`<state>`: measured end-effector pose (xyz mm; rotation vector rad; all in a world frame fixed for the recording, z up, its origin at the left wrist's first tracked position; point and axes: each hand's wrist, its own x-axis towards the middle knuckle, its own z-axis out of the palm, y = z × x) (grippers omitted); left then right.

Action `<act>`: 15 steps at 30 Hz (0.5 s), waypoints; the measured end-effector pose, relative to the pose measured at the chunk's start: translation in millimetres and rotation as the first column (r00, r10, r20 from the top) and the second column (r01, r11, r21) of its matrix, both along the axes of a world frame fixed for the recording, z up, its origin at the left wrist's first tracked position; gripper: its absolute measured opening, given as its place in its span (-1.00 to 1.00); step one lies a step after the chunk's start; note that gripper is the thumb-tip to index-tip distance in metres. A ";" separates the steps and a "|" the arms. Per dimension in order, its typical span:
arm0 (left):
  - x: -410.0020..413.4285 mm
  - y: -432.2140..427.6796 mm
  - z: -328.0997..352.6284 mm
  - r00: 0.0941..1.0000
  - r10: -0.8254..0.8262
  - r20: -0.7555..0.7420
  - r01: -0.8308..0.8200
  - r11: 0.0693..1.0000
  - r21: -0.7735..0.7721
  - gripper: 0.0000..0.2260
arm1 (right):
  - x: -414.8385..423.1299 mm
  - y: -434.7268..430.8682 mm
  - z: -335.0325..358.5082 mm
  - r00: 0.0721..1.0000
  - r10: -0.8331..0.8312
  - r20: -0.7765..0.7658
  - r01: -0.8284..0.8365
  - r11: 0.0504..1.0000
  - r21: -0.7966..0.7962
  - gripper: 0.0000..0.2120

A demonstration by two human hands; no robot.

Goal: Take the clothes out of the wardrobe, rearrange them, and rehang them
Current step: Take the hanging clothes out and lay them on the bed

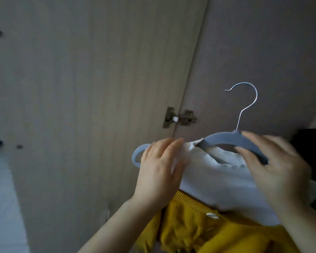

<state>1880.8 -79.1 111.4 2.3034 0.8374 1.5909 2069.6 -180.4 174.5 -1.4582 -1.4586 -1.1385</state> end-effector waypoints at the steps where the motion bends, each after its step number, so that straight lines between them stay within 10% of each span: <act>1: -17.3 0.3 -9.0 0.999 0.040 -0.011 -0.040 0.999 -0.015 -0.61 | -11.7 9.9 -10.4 0.999 0.048 0.005 -0.048 0.999 -0.011 -0.74; 15: -310.3 -8.9 -79.8 0.812 0.584 0.009 -0.577 0.804 -0.142 -0.71 | -290.2 116.1 -73.3 0.779 0.614 -0.127 -0.627 0.767 -0.138 -0.73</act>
